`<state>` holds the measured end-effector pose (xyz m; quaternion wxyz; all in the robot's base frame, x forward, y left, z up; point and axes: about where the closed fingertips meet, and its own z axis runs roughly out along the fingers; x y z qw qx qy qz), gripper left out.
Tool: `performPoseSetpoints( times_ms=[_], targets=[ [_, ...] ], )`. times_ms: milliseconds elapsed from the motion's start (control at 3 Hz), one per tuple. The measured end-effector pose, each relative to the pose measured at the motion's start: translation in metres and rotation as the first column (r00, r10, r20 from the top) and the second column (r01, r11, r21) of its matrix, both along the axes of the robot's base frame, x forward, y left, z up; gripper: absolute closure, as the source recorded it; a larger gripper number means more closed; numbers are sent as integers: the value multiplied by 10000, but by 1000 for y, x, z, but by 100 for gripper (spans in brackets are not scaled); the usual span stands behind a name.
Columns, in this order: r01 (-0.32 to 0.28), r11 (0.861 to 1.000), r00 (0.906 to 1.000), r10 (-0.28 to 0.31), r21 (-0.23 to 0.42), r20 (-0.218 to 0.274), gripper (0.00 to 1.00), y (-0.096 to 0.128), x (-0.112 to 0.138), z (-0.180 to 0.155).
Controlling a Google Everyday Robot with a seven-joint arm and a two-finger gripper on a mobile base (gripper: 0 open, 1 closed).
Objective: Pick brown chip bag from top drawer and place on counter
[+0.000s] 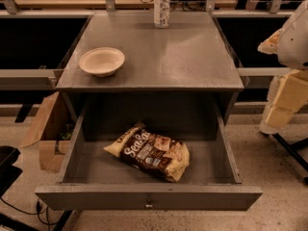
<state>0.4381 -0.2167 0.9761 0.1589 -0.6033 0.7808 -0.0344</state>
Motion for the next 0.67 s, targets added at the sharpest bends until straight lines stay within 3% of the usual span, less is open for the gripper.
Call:
performPoseSetpoints(
  times_ms=[333,667],
  targets=[
    [9,10000,10000,-10,25,65,0,1,1,0],
    [-26,9990,10000,30,437,-93,0,25,17,-30]
  ],
)
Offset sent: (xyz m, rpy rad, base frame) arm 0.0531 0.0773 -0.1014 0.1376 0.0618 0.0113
